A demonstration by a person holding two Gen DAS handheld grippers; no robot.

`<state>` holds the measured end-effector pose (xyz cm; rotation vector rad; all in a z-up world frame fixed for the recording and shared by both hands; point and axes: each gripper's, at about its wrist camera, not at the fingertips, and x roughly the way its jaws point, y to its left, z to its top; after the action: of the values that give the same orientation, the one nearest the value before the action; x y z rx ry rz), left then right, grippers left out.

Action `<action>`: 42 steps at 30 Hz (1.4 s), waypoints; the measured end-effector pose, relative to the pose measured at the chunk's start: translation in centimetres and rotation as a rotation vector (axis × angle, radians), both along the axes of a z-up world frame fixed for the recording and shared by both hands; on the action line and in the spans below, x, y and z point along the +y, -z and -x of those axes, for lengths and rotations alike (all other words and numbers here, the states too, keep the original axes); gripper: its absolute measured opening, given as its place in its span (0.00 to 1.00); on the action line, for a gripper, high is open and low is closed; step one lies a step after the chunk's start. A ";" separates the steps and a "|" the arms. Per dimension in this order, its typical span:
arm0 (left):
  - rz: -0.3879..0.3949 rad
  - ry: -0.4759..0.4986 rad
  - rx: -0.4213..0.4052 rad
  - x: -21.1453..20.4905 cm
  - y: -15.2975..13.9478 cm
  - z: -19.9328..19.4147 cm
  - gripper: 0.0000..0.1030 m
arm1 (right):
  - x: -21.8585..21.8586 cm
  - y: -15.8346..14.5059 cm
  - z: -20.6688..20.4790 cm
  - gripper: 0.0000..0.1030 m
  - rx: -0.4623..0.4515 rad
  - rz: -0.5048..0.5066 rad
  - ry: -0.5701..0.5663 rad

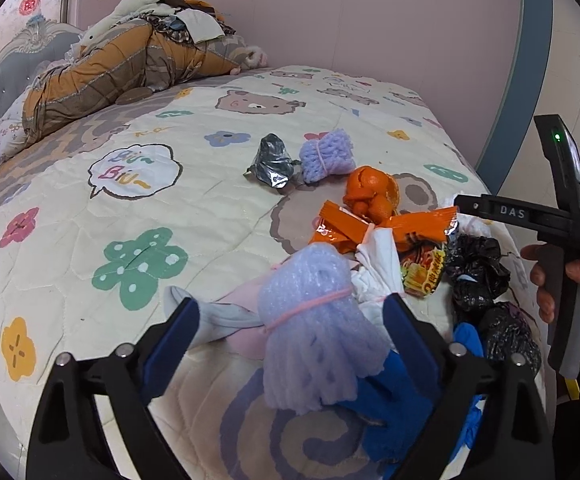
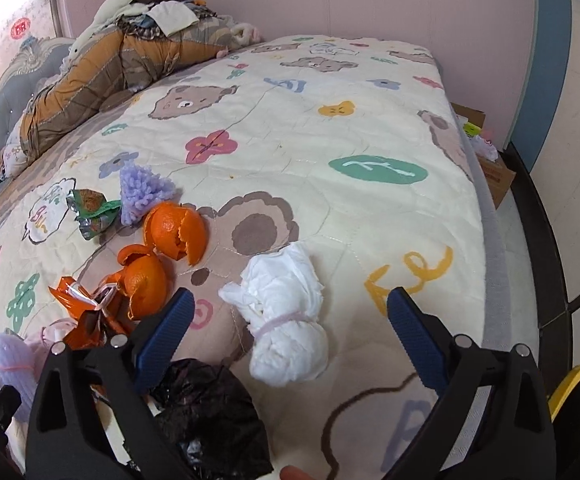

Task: Collect trash
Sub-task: 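Close left tool on lavender mesh bundle while right tool grasps white tissue bundle, then carry both held bundles over to the yellow-rimmed bin with both tools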

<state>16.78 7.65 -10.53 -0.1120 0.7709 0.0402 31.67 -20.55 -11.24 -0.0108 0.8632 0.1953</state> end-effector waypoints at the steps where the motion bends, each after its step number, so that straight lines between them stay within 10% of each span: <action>1: -0.001 0.005 0.007 -0.1 0.2 -0.2 0.80 | 0.3 0.3 -0.1 0.82 0.001 0.016 -0.008; 12: 0.033 0.000 0.021 -0.9 2.1 -1.2 0.44 | 1.1 3.4 -1.1 0.36 0.057 0.062 -0.057; 23: 0.151 -0.015 -0.062 1.1 0.3 1.5 0.41 | 0.5 0.1 1.7 0.32 -0.075 -0.029 -0.085; 42: 0.096 -0.051 -0.249 2.4 -7.2 7.9 0.41 | -1.4 -8.9 11.0 0.32 -0.277 -0.136 -0.079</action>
<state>8.84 10.06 -3.35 -0.2235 0.5213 0.0365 20.71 -21.98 -2.36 0.0543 0.5726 0.3186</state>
